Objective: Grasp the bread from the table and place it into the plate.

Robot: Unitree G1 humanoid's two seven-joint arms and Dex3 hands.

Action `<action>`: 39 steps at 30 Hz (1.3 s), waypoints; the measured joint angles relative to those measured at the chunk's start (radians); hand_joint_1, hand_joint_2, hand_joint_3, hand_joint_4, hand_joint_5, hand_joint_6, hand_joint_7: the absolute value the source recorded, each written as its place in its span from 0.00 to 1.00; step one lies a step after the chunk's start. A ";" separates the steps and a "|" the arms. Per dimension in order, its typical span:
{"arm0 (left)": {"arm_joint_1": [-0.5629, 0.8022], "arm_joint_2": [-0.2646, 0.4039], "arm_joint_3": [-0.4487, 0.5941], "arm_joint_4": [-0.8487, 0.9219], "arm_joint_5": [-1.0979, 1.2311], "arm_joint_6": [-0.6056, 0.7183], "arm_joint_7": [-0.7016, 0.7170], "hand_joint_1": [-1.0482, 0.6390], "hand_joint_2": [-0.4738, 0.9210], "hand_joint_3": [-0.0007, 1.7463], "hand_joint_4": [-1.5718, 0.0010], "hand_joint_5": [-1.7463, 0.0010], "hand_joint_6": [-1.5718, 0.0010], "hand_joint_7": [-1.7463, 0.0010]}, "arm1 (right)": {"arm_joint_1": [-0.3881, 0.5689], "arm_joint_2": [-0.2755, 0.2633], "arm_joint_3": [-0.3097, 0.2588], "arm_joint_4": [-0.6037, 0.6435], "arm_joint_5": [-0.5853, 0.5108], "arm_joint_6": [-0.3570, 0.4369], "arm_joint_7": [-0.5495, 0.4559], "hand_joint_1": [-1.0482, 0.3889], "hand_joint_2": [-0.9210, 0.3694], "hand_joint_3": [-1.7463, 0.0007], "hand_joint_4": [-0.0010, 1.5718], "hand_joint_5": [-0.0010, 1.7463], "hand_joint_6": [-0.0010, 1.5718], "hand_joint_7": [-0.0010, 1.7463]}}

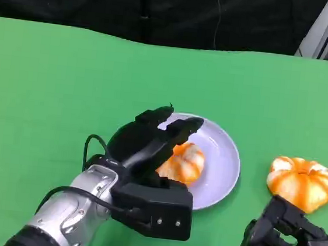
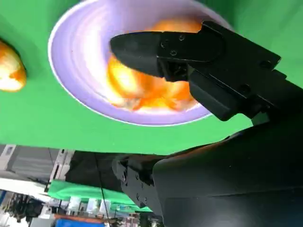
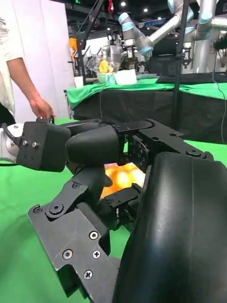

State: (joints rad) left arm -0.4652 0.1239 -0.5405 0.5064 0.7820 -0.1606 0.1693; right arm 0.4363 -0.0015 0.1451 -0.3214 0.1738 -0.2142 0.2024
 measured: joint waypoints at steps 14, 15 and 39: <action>0.105 0.041 0.096 -0.193 -0.143 -0.027 -0.045 0.20 1.00 0.19 0.94 0.98 0.82 0.98 | -0.007 0.003 0.000 0.008 0.000 -0.001 0.002 0.64 0.29 0.29 0.54 1.00 0.45 0.96; 0.122 0.040 0.112 -0.215 -0.174 -0.030 -0.053 0.26 1.00 0.14 0.90 0.97 0.78 0.98 | -0.009 0.003 0.000 0.010 0.000 -0.001 0.003 0.64 0.29 0.29 0.54 1.00 0.45 0.96; 0.750 0.070 0.598 -0.908 -1.401 0.450 -0.622 0.57 0.78 0.61 0.42 0.00 0.47 0.04 | -0.024 -0.001 -0.016 0.024 0.005 0.005 0.006 0.65 0.28 0.30 0.53 1.00 0.44 0.96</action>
State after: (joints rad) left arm 0.2845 0.1941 0.0579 -0.4012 -0.6193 0.2889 -0.4529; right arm 0.4120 -0.0023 0.1293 -0.2969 0.1785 -0.2096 0.2087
